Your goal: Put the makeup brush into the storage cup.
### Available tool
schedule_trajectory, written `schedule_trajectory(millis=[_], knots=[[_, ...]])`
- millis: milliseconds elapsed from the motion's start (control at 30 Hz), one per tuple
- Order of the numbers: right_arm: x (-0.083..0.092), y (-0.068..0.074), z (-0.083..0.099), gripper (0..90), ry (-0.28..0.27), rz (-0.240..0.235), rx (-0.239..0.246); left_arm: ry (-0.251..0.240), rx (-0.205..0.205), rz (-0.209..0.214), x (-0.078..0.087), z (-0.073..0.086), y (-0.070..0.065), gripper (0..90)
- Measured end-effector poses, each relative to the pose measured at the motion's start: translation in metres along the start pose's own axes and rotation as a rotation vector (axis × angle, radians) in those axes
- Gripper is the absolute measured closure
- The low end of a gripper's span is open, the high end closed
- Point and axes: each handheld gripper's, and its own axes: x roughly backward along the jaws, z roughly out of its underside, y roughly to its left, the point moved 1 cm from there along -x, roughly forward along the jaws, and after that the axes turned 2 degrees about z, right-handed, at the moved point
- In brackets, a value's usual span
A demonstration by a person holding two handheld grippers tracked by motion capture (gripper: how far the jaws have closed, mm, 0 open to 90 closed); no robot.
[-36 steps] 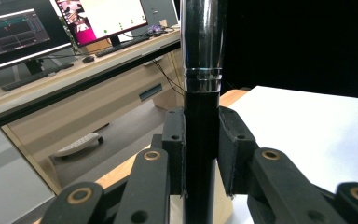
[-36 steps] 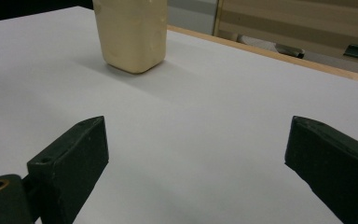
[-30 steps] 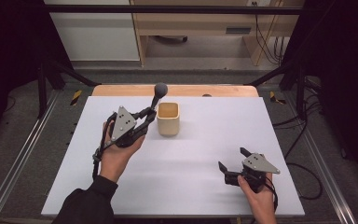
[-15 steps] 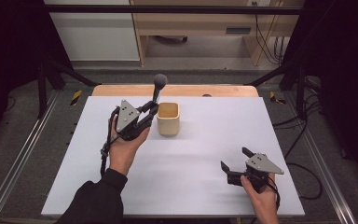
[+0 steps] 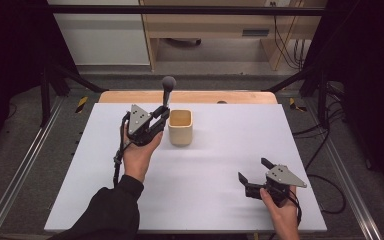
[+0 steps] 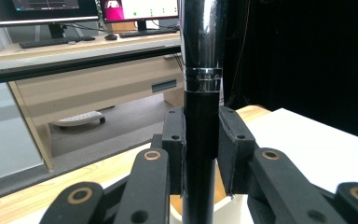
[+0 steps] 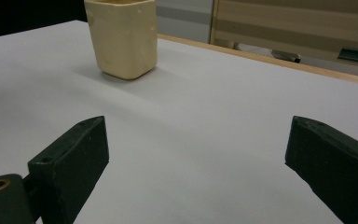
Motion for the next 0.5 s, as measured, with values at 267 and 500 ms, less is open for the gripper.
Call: schedule_trajectory(millis=[267, 500], knots=[[0.0, -0.001, 0.001, 6.2, -0.004, 0.001, -0.006, -0.004, 0.05, 0.002, -0.009, 0.004, 0.002, 74.3], [0.0, -0.002, 0.002, 5.9, -0.009, -0.003, -0.008, -0.014, 0.065, 0.001, -0.013, 0.005, 0.001, 74.4]])
